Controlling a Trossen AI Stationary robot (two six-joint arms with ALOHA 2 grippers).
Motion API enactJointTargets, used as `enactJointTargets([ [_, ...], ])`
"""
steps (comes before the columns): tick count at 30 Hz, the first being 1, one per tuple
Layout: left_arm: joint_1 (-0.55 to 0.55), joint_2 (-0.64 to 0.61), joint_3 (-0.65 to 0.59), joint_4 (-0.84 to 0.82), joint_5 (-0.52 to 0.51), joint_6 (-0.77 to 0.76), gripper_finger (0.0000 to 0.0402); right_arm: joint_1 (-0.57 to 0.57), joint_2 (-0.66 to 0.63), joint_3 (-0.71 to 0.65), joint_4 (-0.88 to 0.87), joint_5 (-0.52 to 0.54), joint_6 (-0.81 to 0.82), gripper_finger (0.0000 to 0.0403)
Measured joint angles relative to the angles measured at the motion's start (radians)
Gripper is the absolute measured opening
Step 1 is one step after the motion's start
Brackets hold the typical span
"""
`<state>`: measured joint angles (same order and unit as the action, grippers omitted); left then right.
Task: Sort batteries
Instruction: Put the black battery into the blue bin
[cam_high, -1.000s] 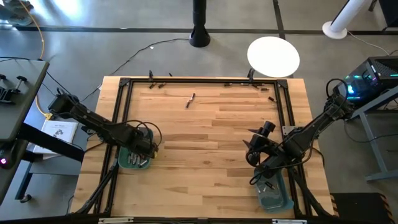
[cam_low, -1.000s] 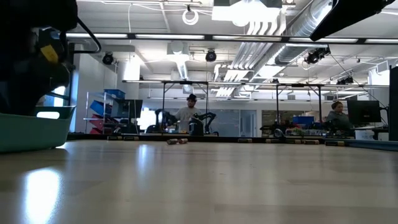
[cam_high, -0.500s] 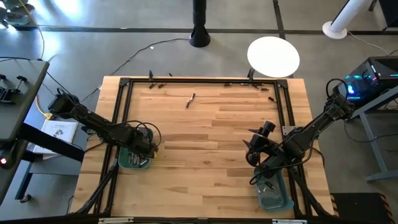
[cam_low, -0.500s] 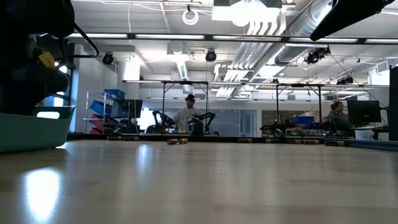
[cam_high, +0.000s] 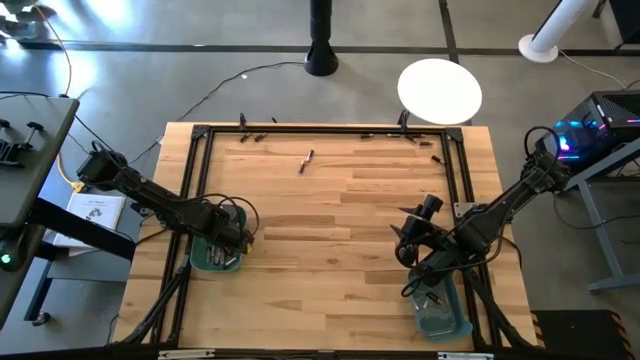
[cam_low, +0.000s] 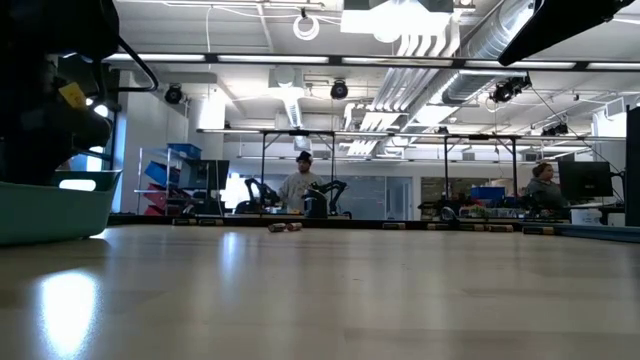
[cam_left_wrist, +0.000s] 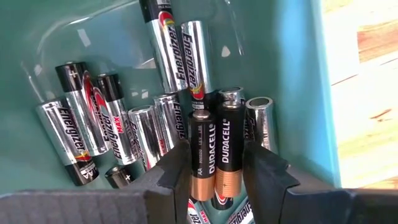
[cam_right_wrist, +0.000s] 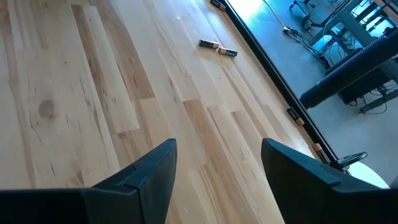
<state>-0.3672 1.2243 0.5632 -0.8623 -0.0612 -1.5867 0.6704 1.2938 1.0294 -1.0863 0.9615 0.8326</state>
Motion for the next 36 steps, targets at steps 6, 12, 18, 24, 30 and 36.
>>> enactJointTargets([
  [6, 0.000, 0.000, 0.001, -0.002, 0.005, -0.009, 0.0106, 0.000, 0.000, 0.000, 0.000, 0.000, 0.000, 0.0229],
  [12, 0.000, 0.002, 0.029, -0.039, 0.006, -0.008, 0.0099, 0.000, 0.000, 0.000, 0.000, 0.000, 0.000, 0.0229],
  [18, 0.000, 0.003, 0.032, -0.068, 0.006, -0.008, 0.0071, 0.000, 0.000, 0.000, 0.000, 0.000, 0.000, 0.0229],
  [24, 0.000, 0.002, 0.033, -0.068, 0.005, -0.008, 0.0040, 0.000, 0.000, 0.000, 0.000, 0.000, 0.000, 0.0229],
  [30, 0.000, 0.001, 0.039, -0.084, 0.002, -0.004, 0.0032, 0.000, 0.000, 0.000, 0.000, 0.000, -0.002, 0.0229],
  [36, 0.000, -0.007, 0.140, -0.248, -0.017, 0.025, 0.0003, 0.000, 0.000, 0.000, 0.000, 0.000, -0.003, 0.0229],
])
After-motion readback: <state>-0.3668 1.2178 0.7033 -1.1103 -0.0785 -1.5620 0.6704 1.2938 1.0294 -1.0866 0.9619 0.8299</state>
